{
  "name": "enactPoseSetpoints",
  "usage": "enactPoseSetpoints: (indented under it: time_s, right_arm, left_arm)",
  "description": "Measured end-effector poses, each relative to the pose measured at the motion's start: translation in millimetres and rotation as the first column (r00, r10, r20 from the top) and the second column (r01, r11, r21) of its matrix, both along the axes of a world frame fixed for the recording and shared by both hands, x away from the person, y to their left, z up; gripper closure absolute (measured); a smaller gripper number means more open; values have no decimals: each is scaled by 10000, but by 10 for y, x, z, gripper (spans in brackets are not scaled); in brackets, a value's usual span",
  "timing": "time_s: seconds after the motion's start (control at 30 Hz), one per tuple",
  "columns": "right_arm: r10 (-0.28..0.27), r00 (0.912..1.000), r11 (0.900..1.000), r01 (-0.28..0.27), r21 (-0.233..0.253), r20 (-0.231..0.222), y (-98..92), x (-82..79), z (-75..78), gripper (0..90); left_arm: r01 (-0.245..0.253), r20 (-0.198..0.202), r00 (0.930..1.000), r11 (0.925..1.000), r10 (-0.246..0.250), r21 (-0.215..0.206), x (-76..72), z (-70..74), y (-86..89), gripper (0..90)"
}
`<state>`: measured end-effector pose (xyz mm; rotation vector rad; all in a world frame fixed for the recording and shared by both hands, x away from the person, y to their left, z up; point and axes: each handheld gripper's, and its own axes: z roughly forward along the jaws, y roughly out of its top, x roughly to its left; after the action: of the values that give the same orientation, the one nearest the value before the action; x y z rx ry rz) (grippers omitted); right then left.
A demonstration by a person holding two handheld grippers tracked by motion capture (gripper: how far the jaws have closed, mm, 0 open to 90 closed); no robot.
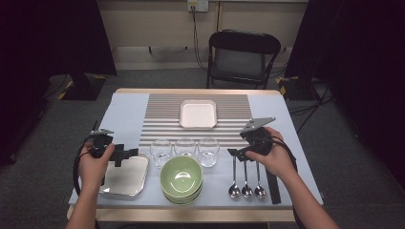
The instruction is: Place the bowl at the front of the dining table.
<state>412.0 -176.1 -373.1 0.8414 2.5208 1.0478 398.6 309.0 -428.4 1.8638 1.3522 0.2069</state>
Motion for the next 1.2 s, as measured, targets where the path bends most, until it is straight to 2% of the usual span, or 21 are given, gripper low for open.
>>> enactPoseSetpoints:
  time_s: [0.43, 0.67, 1.2]
  right_arm:
    - [162, 9999, 9998, -162, 67, -43, 112, 6, 97, 209]
    - [445, 9990, 9989, -446, 160, 30, 210, -3, 149, 209]
    - [955, 9954, 9953, -956, 150, 62, 464, -16, 244, 210]
  left_arm:
    - [0, 44, 10000, 10000, 0, -51, -15, 10, 28, 222]
    - [157, 31, 9999, 9999, -157, 12, -13, 8, 11, 220]
    - [155, 31, 9999, 9999, -155, 4, -21, 7, 8, 220]
